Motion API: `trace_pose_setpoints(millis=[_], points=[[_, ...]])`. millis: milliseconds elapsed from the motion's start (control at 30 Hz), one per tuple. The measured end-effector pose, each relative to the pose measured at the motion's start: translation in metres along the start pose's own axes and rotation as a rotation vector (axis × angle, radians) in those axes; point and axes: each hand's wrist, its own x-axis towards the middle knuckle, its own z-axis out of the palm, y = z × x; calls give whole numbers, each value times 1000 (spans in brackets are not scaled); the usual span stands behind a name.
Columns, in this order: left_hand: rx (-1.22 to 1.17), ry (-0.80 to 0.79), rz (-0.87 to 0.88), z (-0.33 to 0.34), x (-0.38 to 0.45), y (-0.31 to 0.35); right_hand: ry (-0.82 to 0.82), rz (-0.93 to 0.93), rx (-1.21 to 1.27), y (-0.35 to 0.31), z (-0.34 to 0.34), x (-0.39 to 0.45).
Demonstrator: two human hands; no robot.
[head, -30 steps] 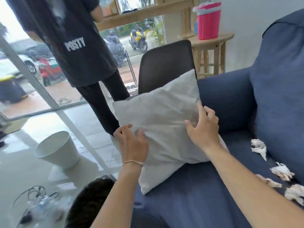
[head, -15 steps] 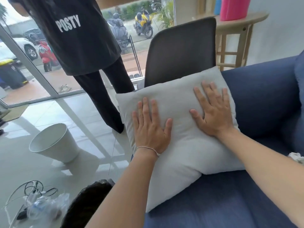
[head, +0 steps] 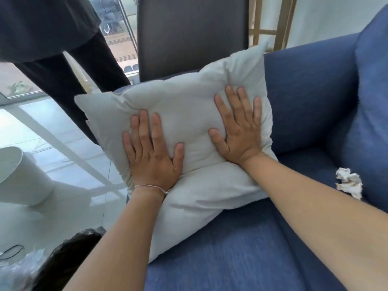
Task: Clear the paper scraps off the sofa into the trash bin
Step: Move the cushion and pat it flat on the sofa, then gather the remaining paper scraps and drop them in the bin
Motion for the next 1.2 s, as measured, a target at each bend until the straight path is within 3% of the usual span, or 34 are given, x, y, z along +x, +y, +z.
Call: trace_pose_setpoints(millis=[133, 200, 400, 533, 633, 733, 900, 1033, 1200], points=[[-110, -83, -71, -27, -8, 5, -252, 91, 114, -16, -43, -5], [-177, -112, -96, -39, -11, 7, -290, 156, 228, -19, -68, -19], [-331, -135, -212, -84, -21, 54, -214, 460, 298, 2, -141, -132], [-533, -111, -110, -94, -64, 115, 16, 729, 197, 22, -194, -226], [-716, -242, 30, -84, -107, 163, 127, 847, -43, 34, -227, -285], [-824, -473, 25, -75, -151, 213, 148, 884, -227, 52, -253, -309], [-736, -656, -40, -61, -195, 276, 54, 931, -311, 74, -258, -325], [-675, -580, -48, -56, -207, 288, 19, 990, -311, 76, -242, -329], [-587, -530, -74, -52, -212, 303, 123, 958, -221, 77, -234, -335]])
